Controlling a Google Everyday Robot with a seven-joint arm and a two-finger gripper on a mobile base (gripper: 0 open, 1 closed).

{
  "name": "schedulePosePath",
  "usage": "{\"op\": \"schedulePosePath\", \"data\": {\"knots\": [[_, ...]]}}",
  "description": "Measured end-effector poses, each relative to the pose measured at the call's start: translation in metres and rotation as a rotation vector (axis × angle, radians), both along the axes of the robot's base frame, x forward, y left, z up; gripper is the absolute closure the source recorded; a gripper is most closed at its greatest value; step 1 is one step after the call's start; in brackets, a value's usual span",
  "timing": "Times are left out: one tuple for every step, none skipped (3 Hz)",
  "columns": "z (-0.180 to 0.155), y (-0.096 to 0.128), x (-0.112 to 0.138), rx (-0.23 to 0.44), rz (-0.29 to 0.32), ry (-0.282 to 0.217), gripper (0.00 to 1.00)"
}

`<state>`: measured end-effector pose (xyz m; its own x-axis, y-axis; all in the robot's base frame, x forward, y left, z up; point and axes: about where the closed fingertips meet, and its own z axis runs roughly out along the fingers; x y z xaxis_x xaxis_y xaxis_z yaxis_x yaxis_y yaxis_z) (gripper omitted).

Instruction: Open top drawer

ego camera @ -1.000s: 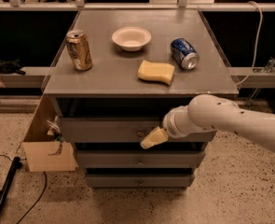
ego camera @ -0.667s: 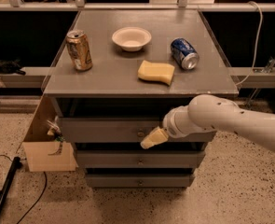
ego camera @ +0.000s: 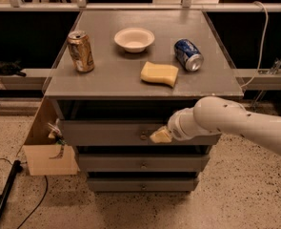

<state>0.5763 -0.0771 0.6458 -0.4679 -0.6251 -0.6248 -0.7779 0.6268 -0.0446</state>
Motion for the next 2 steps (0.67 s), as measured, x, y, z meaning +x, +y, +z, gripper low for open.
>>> {"op": "schedulePosePath", "data": {"knots": [[0.0,0.0,0.0,0.0,0.0,0.0,0.63],[0.0,0.0,0.0,0.0,0.0,0.0,0.84]]}}
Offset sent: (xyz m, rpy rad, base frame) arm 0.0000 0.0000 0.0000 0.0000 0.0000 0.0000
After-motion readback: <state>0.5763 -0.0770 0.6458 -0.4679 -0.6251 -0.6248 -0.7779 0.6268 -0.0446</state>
